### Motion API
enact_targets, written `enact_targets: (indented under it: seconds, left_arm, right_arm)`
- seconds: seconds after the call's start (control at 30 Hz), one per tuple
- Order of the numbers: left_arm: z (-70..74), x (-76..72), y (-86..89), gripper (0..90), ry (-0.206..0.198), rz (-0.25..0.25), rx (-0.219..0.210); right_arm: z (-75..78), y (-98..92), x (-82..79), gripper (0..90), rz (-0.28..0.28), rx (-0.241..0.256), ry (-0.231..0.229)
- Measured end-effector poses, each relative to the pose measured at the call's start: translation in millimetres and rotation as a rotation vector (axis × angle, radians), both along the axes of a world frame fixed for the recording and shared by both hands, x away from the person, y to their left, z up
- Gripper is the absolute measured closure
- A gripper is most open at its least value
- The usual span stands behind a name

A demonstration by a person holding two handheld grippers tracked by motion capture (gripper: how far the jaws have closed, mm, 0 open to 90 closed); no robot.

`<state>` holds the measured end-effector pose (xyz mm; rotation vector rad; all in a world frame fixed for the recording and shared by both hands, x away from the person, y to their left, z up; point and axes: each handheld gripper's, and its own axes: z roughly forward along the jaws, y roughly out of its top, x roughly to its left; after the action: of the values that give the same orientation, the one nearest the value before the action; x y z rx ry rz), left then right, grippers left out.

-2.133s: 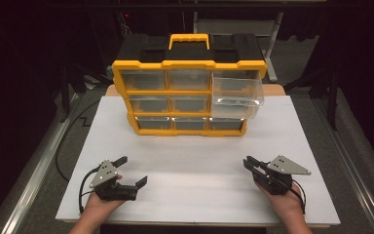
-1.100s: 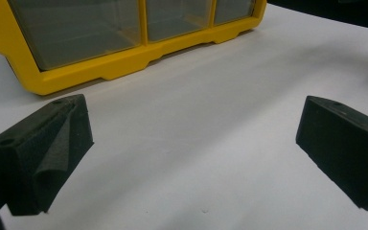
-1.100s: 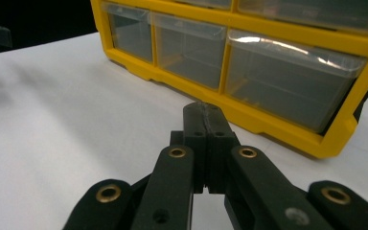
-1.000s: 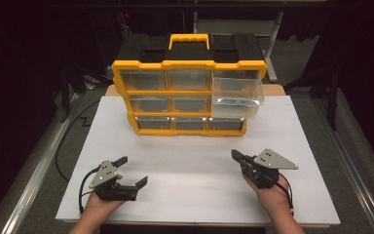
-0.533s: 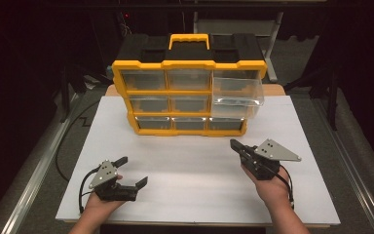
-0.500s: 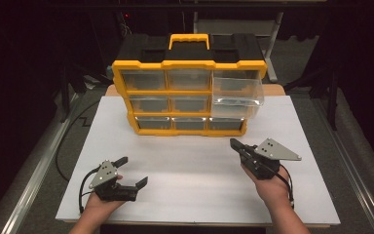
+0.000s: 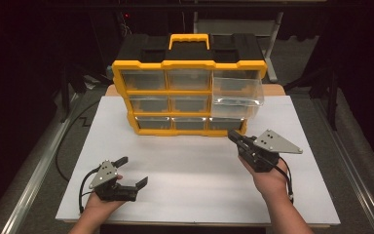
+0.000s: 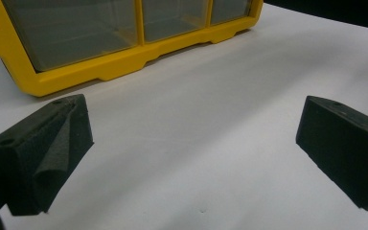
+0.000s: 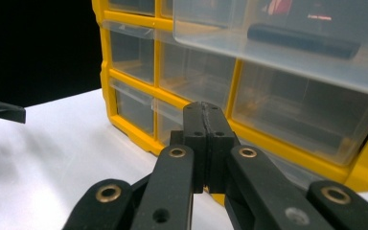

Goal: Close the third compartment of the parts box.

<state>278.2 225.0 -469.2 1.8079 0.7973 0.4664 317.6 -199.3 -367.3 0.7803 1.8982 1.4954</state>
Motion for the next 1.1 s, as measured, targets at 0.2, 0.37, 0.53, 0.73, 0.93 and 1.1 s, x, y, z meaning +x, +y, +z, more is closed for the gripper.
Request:
enact_targets:
  seconds: [0.2,0.37,0.53,0.73,0.93,1.1]
  left_arm:
    - [0.1,0.0,-0.1,0.2,-0.001,0.0,0.0]
    - [0.2,-0.1,-0.1,0.2,-0.002,-0.001,-0.001]
    - [0.6,-0.4,0.0,0.2,-0.006,-0.002,-0.005]
    - [0.8,-0.6,0.1,0.2,-0.01,-0.003,-0.007]
    - [1.0,-0.8,0.2,0.2,-0.012,-0.006,-0.006]
    - [1.2,-0.8,0.7,0.2,-0.013,-0.004,-0.009]
  right_arm:
    - [11.7,2.3,-0.1,90.0,0.0,0.003,-0.024]
    - [23.6,3.9,0.1,90.0,-0.001,0.009,-0.051]
    - [35.4,6.3,0.4,90.0,0.0,0.008,-0.079]
    - [47.4,8.2,0.5,90.0,-0.001,0.009,-0.107]
    - [56.3,8.3,1.7,90.0,-0.014,0.008,-0.118]
    - [61.3,6.9,3.8,90.0,-0.029,0.015,-0.126]
